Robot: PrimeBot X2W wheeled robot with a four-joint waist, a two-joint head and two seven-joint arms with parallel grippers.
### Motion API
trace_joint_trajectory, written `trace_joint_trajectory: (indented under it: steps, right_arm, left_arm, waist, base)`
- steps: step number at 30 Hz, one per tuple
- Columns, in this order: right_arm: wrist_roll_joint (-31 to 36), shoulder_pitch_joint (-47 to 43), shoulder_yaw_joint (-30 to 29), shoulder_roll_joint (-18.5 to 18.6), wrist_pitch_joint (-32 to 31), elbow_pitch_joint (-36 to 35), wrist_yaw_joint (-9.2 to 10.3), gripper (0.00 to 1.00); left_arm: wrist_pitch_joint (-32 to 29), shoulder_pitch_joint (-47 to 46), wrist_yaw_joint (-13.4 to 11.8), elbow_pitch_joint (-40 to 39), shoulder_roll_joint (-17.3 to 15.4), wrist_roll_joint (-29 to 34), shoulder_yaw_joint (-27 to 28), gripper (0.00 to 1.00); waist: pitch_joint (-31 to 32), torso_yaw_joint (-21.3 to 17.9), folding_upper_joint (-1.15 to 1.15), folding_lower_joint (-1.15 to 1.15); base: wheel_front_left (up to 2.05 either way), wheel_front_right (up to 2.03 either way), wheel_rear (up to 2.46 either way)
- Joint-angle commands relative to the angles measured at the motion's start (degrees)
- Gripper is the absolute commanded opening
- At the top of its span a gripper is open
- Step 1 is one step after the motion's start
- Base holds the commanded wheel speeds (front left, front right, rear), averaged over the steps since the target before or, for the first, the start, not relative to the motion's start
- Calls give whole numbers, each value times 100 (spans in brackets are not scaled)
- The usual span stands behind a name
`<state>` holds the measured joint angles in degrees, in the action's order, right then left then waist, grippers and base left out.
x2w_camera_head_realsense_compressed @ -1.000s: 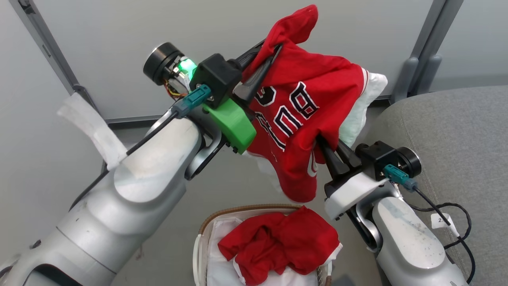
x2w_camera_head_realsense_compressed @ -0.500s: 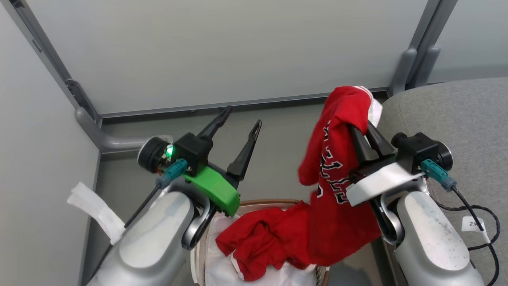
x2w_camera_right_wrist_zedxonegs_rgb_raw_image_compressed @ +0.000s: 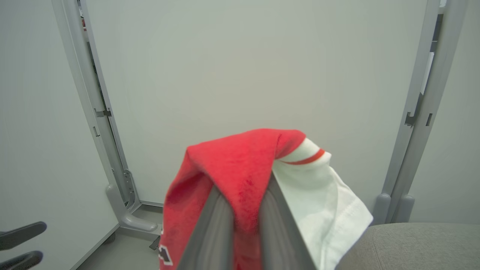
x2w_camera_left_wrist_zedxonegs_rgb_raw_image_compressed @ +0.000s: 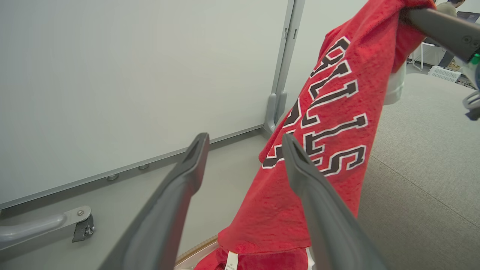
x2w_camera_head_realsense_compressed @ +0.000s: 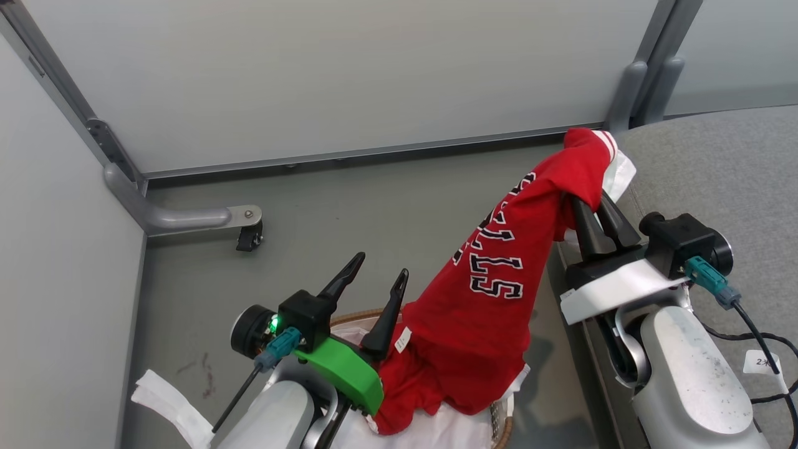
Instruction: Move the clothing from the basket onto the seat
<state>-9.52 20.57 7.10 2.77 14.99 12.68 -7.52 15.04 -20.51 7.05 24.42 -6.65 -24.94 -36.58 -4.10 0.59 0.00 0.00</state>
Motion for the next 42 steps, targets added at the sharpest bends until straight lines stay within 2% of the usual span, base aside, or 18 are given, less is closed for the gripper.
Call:
trace_joint_trajectory:
  steps: [1,11,23,29,35,42]
  right_arm:
    - [-7,-50,-13,21,30,-32,6,0]
    - [186,238,-119,24,30,-60,6,0]
    - [598,326,-399,21,29,-146,6,0]
    - [715,376,-566,18,29,-183,6,0]
    - [1000,673,-643,16,29,-165,6,0]
    - [1463,1592,-925,123,30,-286,7,0]
  left_arm:
    - [20,115,25,-2,17,54,64,100]
    - [20,290,48,-76,191,299,77,100]
    - [14,334,50,-174,244,309,-51,100]
    - [14,254,51,-194,257,317,-152,100]
    - [14,103,50,-223,241,354,-300,100]
    - [14,-111,50,-324,174,465,-326,100]
  waist:
    - [-17,-17,0,0]
    - [-156,-362,0,0]
    - [-283,-1531,0,0]
    - [-400,-1952,0,0]
    - [-624,-2031,0,0]
    - [-1124,-1797,0,0]
  base:
    - [0,0,0]
    - [0,0,0]
    - [0,0,0]
    - [0,0,0]
    - [0,0,0]
    - [0,0,0]
